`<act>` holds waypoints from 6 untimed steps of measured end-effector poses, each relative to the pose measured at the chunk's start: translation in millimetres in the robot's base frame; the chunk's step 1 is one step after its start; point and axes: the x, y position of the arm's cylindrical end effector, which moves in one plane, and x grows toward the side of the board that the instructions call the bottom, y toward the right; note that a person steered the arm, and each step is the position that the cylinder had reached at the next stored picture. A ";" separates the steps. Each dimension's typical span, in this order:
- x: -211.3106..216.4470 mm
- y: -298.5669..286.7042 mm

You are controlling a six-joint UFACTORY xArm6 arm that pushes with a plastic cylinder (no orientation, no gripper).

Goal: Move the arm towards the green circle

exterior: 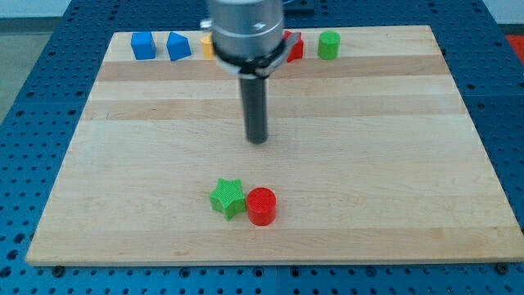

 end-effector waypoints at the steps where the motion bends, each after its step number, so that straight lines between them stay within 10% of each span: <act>1: -42.6 53.7; 6: -234.1 165.4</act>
